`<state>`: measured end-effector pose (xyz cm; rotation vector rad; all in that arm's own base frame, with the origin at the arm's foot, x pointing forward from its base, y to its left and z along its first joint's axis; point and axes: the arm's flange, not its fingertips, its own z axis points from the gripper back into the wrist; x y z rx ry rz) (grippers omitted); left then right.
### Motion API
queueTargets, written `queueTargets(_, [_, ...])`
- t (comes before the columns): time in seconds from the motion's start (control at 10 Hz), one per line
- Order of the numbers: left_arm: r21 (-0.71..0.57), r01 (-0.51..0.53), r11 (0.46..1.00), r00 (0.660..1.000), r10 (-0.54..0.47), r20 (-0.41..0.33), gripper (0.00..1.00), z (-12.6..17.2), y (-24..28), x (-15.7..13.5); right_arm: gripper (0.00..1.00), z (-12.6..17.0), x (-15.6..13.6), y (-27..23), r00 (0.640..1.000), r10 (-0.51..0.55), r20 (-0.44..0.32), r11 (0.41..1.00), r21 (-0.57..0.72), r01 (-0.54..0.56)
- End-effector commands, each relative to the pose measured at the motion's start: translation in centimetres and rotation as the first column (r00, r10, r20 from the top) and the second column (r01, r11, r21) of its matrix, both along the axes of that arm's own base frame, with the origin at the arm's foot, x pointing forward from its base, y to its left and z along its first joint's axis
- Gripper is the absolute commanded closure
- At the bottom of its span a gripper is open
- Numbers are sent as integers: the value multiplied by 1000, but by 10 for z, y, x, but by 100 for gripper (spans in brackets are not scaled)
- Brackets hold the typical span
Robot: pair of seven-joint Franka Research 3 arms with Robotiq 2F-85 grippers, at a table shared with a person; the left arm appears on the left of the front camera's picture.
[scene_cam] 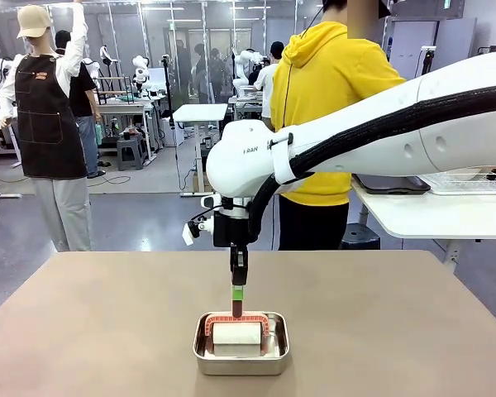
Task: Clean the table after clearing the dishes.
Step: Place the Lint Roller back on top of the Airtight Container.
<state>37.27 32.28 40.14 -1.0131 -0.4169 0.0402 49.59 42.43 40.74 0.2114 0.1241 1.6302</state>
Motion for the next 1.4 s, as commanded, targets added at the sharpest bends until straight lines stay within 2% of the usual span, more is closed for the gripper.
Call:
queueTargets(0.0, [-1,5,1000,1000,-5,-2,0,3,1,-4,80,-18,22,1,998,25,65,1000,-9,-24])
queueTargets(0.4, [-1,5,1000,1000,-5,-2,0,3,1,-4,80,-10,21,4,997,47,62,999,-3,-47])
queueTargets(0.5, [-1,5,1000,1000,-5,-2,0,3,1,-4,80,-1,7,2,1000,1,-25,1000,-6,-1])
queueTargets(0.9, [-1,5,1000,1000,-5,-2,0,3,1,-4,80,0,5,2,999,3,-37,1000,-8,-3])
queueTargets(1.0, [-1,5,1000,1000,-5,-2,0,3,1,-4,80,5,4,3,1000,12,-21,1000,-8,-12])
queueTargets(1.1, [-1,5,1000,1000,-5,-2,0,3,1,-4,69,10,2,2,1000,17,-5,1000,-5,-17])
queueTargets(1.2, [-1,5,1000,1000,-5,-2,0,3,1,-4,38,15,1,1,1000,5,7,1000,-9,-5])
queueTargets(1.3, [-1,5,1000,1000,-5,-2,0,3,1,-4,28,21,0,1,1000,0,12,1000,-21,0])
